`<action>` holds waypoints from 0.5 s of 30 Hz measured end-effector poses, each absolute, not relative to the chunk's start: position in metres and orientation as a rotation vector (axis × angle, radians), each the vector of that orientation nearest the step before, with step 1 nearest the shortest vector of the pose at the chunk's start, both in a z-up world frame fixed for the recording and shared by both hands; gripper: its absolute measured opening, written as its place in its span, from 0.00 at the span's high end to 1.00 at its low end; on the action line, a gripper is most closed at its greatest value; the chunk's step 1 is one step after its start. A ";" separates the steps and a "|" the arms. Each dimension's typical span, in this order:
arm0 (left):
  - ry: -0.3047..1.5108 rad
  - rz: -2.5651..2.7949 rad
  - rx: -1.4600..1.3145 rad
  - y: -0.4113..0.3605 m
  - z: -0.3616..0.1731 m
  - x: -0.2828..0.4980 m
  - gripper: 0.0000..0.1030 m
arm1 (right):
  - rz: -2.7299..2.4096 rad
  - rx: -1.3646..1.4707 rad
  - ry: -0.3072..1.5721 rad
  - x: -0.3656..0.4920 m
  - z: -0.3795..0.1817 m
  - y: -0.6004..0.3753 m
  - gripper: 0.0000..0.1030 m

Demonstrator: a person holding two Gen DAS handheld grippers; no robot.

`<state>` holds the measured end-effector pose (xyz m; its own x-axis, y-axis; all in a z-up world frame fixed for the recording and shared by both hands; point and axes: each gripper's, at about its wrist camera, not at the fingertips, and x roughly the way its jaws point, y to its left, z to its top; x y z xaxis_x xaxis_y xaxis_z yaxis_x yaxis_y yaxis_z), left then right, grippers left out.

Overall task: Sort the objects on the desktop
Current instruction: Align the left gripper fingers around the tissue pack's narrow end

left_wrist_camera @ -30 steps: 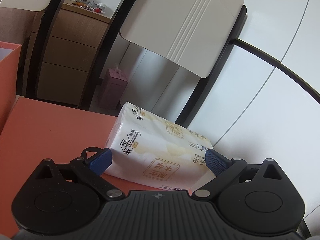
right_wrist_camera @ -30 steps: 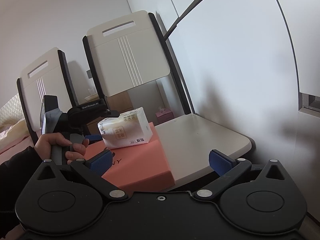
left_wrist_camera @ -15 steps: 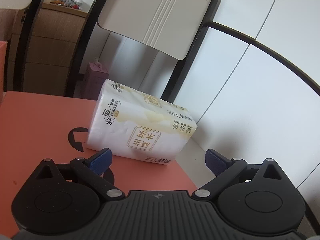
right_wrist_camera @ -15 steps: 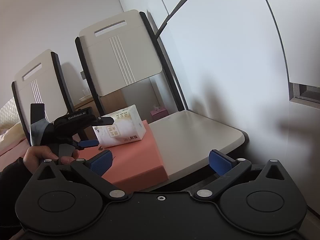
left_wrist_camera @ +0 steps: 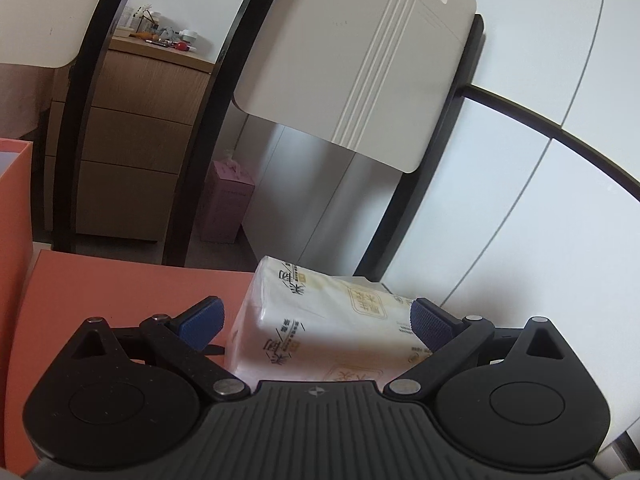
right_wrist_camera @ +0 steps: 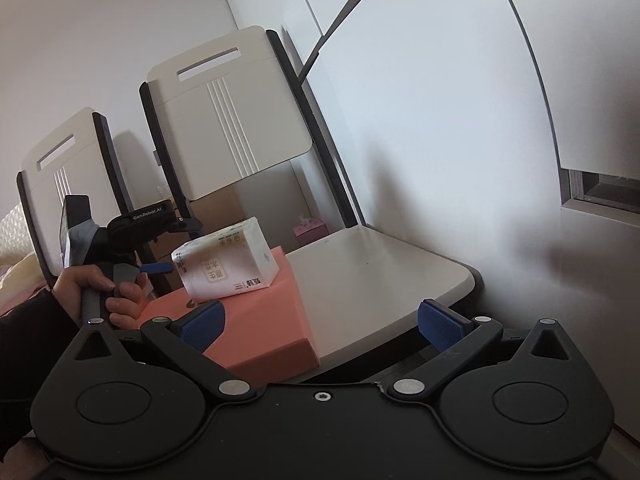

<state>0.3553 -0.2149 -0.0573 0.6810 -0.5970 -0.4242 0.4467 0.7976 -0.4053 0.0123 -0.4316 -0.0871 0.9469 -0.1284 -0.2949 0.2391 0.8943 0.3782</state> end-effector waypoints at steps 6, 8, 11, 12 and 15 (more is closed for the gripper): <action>0.626 -0.608 -0.327 -0.216 -0.067 0.368 0.02 | -0.223 0.431 0.264 0.007 -0.088 -0.438 0.01; 0.633 -0.630 -0.346 -0.215 -0.069 0.364 0.02 | -0.225 0.436 0.267 0.007 -0.090 -0.439 0.01; 0.640 -0.648 -0.341 -0.215 -0.068 0.351 0.02 | -0.217 0.440 0.275 0.008 -0.092 -0.438 0.01; 0.641 -0.661 -0.336 -0.216 -0.066 0.348 0.02 | -0.215 0.439 0.277 0.008 -0.092 -0.437 0.01; 0.646 -0.698 -0.335 -0.220 -0.062 0.337 0.02 | -0.212 0.444 0.284 0.008 -0.094 -0.435 0.01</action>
